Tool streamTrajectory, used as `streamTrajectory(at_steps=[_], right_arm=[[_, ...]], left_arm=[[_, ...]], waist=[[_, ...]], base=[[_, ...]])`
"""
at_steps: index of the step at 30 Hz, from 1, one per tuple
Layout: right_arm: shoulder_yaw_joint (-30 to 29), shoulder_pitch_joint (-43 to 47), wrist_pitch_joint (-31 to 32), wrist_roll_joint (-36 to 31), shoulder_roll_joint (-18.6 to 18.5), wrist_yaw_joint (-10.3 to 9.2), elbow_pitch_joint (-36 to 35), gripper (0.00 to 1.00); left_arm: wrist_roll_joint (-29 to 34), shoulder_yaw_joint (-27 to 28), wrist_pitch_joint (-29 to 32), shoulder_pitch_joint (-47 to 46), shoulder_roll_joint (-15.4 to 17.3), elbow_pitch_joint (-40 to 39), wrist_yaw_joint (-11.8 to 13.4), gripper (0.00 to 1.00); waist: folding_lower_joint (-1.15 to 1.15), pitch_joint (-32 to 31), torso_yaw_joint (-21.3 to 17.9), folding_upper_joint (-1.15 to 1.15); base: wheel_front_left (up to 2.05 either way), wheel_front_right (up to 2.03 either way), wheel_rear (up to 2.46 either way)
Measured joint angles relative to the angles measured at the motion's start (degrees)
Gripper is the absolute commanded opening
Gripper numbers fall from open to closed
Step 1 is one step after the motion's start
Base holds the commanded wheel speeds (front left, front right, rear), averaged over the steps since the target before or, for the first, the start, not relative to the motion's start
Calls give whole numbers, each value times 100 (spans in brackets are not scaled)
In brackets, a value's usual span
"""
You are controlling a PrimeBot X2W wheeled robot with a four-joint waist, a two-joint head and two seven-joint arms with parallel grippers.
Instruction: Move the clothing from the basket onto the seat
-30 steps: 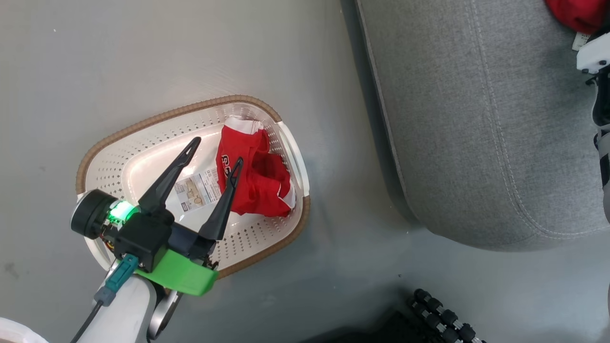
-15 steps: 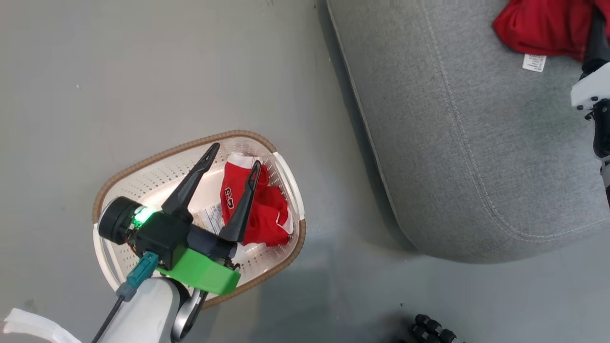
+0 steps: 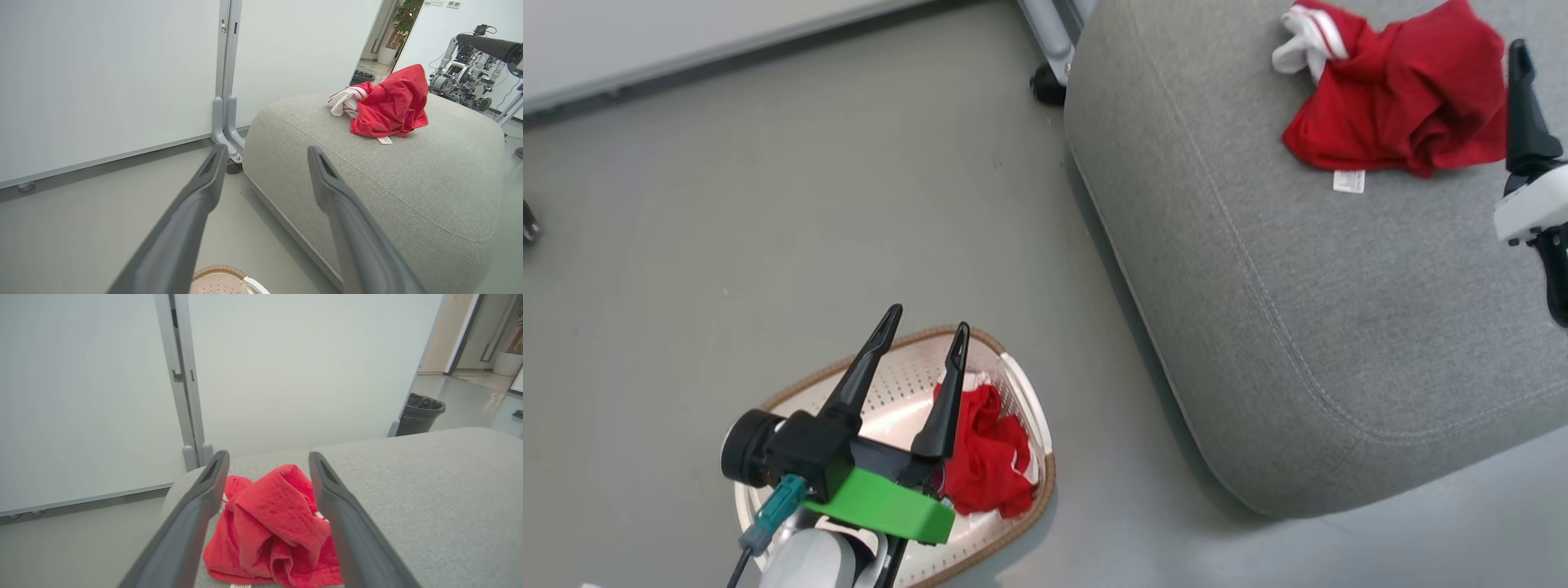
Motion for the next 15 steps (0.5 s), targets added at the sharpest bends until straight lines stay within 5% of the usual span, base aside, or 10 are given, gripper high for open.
streamTrajectory(at_steps=[5, 15], right_arm=[[42, 598, 0, -801, -151, 1, -1210, 100], [-375, 2242, -1, -1261, 653, 1, -3176, 100]], left_arm=[[0, 255, 0, 280, -197, -12, 0, 100], [-9, 619, 0, 637, -371, -31, 0, 100]], waist=[[0, -537, 36, 0], [0, -1270, 343, 0]], base=[[0, 0, 0], [0, 0, 0]])
